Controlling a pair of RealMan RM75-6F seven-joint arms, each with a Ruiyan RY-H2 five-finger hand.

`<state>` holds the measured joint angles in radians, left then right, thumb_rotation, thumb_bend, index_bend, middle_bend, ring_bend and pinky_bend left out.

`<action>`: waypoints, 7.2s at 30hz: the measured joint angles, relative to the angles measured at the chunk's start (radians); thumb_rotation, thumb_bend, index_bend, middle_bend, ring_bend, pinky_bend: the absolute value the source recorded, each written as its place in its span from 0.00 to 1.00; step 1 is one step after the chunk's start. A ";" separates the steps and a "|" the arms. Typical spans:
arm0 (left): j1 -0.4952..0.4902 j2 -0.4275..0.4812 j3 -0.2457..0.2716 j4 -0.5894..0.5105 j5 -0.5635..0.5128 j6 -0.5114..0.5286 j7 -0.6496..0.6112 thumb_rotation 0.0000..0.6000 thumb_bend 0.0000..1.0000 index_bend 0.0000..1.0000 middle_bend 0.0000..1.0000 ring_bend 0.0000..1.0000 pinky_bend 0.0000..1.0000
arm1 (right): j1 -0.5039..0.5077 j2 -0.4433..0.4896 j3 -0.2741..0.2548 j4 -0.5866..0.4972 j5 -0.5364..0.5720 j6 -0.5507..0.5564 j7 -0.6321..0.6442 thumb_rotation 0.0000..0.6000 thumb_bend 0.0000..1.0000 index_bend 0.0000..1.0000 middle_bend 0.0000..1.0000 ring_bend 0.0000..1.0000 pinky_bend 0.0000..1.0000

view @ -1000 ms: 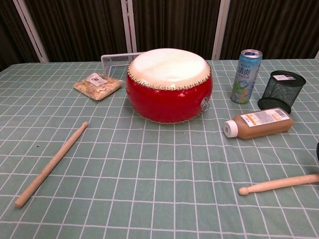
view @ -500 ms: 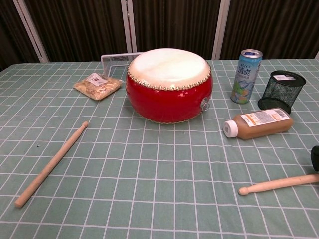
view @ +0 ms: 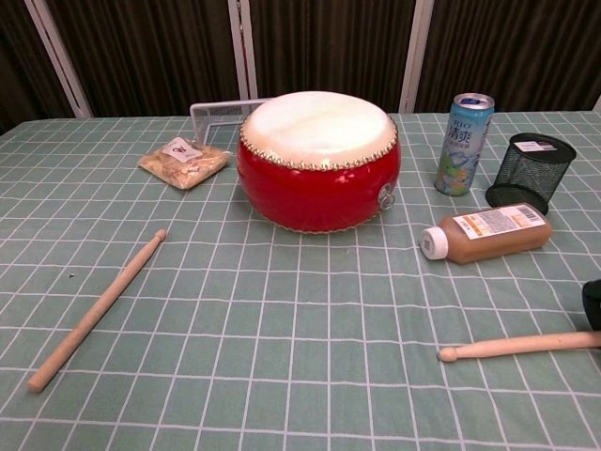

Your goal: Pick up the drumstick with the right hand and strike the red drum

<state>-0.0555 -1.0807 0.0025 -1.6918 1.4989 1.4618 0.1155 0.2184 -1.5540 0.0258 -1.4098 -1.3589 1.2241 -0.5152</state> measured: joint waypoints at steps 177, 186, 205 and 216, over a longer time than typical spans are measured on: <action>-0.036 0.055 0.003 -0.064 -0.067 -0.097 -0.118 1.00 0.00 0.00 0.00 0.00 0.00 | 0.554 -0.041 0.291 -0.136 0.362 0.232 -0.159 1.00 0.58 1.00 1.00 1.00 0.95; -0.034 0.052 0.004 -0.064 -0.057 -0.087 -0.107 1.00 0.00 0.00 0.00 0.00 0.00 | 0.349 0.153 0.095 -0.340 0.274 0.282 -0.103 1.00 0.58 0.98 1.00 1.00 0.95; -0.020 0.031 0.003 -0.044 -0.040 -0.050 -0.091 1.00 0.00 0.00 0.00 0.00 0.00 | 0.168 0.052 -0.038 -0.270 0.305 0.239 -0.102 1.00 0.58 0.95 1.00 1.00 0.95; -0.016 0.030 0.005 -0.038 -0.028 -0.041 -0.096 1.00 0.00 0.00 0.00 0.00 0.00 | 0.158 -0.005 0.002 -0.259 0.353 0.213 -0.167 1.00 0.58 0.70 1.00 1.00 0.95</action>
<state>-0.0715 -1.0506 0.0079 -1.7298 1.4709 1.4210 0.0198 0.3760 -1.5593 0.0275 -1.6686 -1.0064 1.4373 -0.6823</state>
